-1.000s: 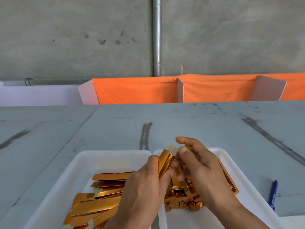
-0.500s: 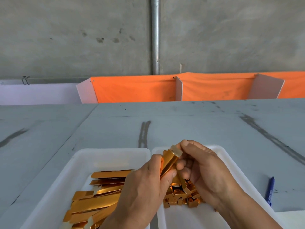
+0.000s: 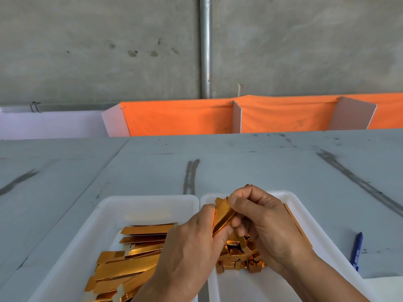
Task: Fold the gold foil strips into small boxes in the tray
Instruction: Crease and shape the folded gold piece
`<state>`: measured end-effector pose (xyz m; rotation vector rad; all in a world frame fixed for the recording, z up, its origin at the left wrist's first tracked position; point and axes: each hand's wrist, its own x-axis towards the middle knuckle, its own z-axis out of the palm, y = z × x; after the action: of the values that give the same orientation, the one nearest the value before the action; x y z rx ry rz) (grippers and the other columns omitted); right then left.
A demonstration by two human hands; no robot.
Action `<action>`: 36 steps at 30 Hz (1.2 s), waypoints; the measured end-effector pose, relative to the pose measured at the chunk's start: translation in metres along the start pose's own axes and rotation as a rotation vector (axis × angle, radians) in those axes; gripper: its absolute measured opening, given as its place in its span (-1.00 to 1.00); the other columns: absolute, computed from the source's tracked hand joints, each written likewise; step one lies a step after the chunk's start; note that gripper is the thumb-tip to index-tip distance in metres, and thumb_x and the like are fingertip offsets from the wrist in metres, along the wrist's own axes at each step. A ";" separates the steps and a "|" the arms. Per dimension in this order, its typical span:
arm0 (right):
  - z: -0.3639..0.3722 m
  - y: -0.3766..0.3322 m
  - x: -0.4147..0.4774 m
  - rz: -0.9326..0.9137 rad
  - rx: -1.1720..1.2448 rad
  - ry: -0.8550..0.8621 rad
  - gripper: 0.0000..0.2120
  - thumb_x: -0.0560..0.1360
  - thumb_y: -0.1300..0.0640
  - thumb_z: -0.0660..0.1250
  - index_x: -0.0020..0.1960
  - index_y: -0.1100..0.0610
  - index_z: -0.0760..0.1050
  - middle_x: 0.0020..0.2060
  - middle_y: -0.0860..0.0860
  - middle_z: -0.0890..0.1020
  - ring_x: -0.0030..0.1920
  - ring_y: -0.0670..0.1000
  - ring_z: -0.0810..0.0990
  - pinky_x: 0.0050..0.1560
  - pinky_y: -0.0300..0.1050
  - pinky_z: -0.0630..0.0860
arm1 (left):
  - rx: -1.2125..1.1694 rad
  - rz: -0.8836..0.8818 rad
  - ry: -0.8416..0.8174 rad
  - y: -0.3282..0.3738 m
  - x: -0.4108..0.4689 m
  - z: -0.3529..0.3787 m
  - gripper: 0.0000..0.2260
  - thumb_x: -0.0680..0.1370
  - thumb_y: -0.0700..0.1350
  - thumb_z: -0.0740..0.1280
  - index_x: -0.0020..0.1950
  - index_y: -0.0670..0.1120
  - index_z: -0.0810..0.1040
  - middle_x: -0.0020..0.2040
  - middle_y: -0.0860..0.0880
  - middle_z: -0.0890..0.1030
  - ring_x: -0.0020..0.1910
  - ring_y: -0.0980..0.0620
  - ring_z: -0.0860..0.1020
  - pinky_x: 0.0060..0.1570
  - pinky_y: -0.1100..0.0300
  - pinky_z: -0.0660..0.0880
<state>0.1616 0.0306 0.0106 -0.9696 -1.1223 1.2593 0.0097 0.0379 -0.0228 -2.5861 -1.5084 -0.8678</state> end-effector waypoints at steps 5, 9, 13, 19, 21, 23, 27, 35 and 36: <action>-0.003 -0.001 0.002 0.059 0.039 0.003 -0.82 0.49 0.25 0.39 -0.28 0.14 0.61 -0.46 0.18 0.52 -0.51 0.04 0.40 -0.46 -0.19 0.42 | -0.020 0.031 -0.003 0.000 0.000 -0.001 -0.42 0.37 0.42 -0.29 0.20 0.17 0.16 -0.20 0.20 0.36 -0.22 0.20 0.47 -0.31 0.50 0.31; -0.006 -0.003 0.003 0.089 0.079 -0.019 -0.83 0.46 0.26 0.39 -0.31 0.16 0.60 -0.49 0.18 0.51 -0.54 0.04 0.39 -0.52 -0.21 0.41 | -0.062 0.040 -0.022 0.000 0.000 -0.002 -0.46 0.37 0.43 -0.26 0.18 0.20 0.15 -0.28 0.26 0.31 -0.25 0.23 0.46 -0.31 0.52 0.29; -0.008 -0.003 0.003 0.072 0.013 -0.004 -0.84 0.46 0.25 0.41 -0.30 0.15 0.60 -0.47 0.18 0.54 -0.54 0.03 0.42 -0.48 -0.20 0.43 | -0.074 0.040 -0.024 0.000 0.000 -0.002 -0.45 0.37 0.43 -0.25 0.20 0.20 0.16 -0.28 0.28 0.31 -0.26 0.25 0.46 -0.32 0.53 0.32; -0.009 -0.005 -0.001 -0.076 -0.183 0.004 -0.87 0.48 0.12 0.43 -0.23 0.11 0.65 -0.41 0.16 0.62 -0.45 0.06 0.56 -0.33 -0.20 0.53 | -0.101 0.008 -0.018 -0.002 0.000 -0.002 -0.47 0.37 0.44 -0.24 0.17 0.21 0.17 -0.29 0.27 0.35 -0.30 0.26 0.46 -0.29 0.51 0.38; -0.009 -0.006 -0.002 -0.071 -0.173 -0.013 -0.85 0.52 0.15 0.39 -0.20 0.12 0.66 -0.39 0.18 0.63 -0.42 0.08 0.58 -0.31 -0.20 0.54 | -0.111 0.000 -0.016 -0.002 0.000 -0.002 -0.47 0.37 0.44 -0.24 0.17 0.21 0.17 -0.28 0.27 0.34 -0.30 0.27 0.45 -0.30 0.52 0.36; -0.008 -0.008 -0.001 -0.035 -0.141 -0.024 -0.84 0.54 0.20 0.37 -0.19 0.13 0.67 -0.38 0.19 0.63 -0.42 0.08 0.58 -0.32 -0.20 0.55 | -0.102 0.008 -0.013 -0.003 0.000 -0.002 -0.47 0.36 0.44 -0.25 0.17 0.21 0.16 -0.28 0.28 0.33 -0.29 0.26 0.45 -0.32 0.51 0.35; -0.007 -0.009 0.000 0.010 -0.106 -0.018 -0.83 0.54 0.26 0.36 -0.19 0.13 0.67 -0.39 0.20 0.62 -0.45 0.05 0.57 -0.37 -0.21 0.54 | -0.104 0.015 -0.013 -0.003 0.000 -0.002 -0.46 0.37 0.45 -0.23 0.18 0.20 0.18 -0.27 0.25 0.34 -0.28 0.25 0.45 -0.34 0.51 0.34; -0.010 -0.011 -0.002 -0.048 -0.209 -0.019 -0.82 0.53 0.27 0.37 -0.19 0.10 0.67 -0.38 0.19 0.64 -0.43 0.07 0.60 -0.34 -0.20 0.56 | -0.095 -0.004 -0.043 -0.002 0.000 0.000 -0.44 0.37 0.43 -0.22 0.22 0.19 0.18 -0.13 0.22 0.43 -0.15 0.20 0.53 -0.23 0.51 0.37; -0.010 -0.011 -0.002 -0.059 -0.234 -0.017 -0.81 0.54 0.27 0.36 -0.19 0.09 0.67 -0.38 0.18 0.65 -0.42 0.07 0.61 -0.33 -0.20 0.56 | -0.089 -0.003 -0.045 -0.002 -0.001 0.000 -0.42 0.37 0.44 -0.24 0.23 0.19 0.17 -0.11 0.23 0.44 -0.13 0.20 0.54 -0.20 0.51 0.38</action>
<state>0.1738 0.0278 0.0192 -1.0928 -1.3230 1.1072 0.0081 0.0385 -0.0238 -2.6842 -1.5196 -0.9036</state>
